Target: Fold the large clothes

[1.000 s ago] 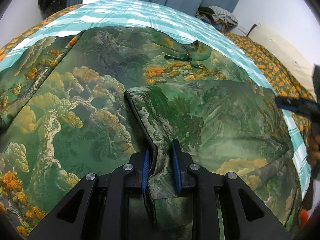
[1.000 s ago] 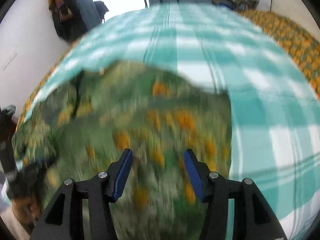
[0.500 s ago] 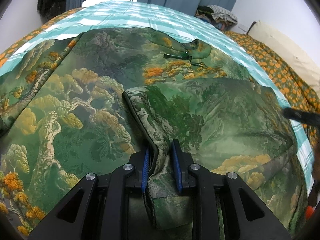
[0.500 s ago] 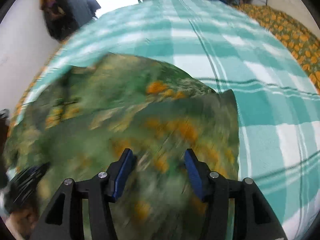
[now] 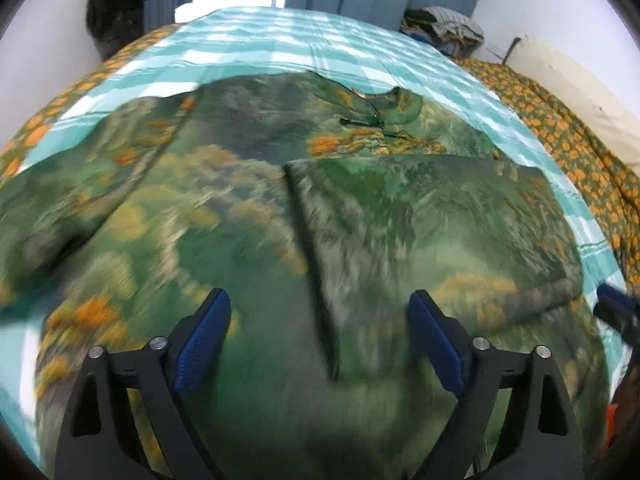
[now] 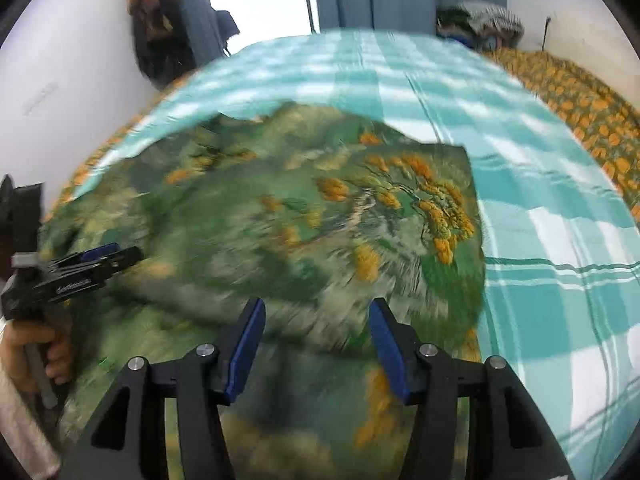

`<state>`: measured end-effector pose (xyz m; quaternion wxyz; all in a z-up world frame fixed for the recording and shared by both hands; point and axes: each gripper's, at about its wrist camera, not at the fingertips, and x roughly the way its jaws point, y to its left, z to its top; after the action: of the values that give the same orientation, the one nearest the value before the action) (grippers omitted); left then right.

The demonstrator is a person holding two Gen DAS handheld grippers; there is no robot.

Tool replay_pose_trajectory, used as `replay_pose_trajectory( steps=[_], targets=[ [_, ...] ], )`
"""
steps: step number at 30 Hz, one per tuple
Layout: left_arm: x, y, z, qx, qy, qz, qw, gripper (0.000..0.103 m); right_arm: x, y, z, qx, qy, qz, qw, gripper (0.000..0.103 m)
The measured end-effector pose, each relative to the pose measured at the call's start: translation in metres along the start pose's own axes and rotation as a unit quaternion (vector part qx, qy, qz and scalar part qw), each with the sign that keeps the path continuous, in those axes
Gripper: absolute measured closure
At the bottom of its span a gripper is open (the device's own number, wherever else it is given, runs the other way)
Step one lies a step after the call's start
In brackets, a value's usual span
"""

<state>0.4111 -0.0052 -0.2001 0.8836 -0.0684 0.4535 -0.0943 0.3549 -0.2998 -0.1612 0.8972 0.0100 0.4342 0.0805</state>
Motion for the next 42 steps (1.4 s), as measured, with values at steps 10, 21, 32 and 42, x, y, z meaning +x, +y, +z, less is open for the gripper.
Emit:
replay_pose_trajectory(
  steps=[10, 21, 32, 42],
  targets=[
    [-0.088, 0.027, -0.042, -0.032, -0.030, 0.021, 0.9988, 0.009, -0.059, 0.024, -0.094, 0.004, -0.035, 0.007, 0.999, 0.041],
    [-0.122, 0.059, -0.050, -0.043, -0.054, 0.077, 0.9947, 0.006, -0.060, 0.040, -0.105, -0.017, -0.040, 0.001, 0.999, 0.041],
    [-0.133, 0.115, -0.051, -0.106, -0.056, 0.123, 0.9851, 0.005, -0.062, 0.048, -0.110, -0.029, -0.050, 0.006, 0.998, 0.041],
    [-0.142, 0.227, -0.047, -0.270, -0.085, 0.136, 0.9496, 0.005, -0.062, 0.053, -0.112, -0.037, -0.055, 0.007, 0.998, 0.041]
  ],
)
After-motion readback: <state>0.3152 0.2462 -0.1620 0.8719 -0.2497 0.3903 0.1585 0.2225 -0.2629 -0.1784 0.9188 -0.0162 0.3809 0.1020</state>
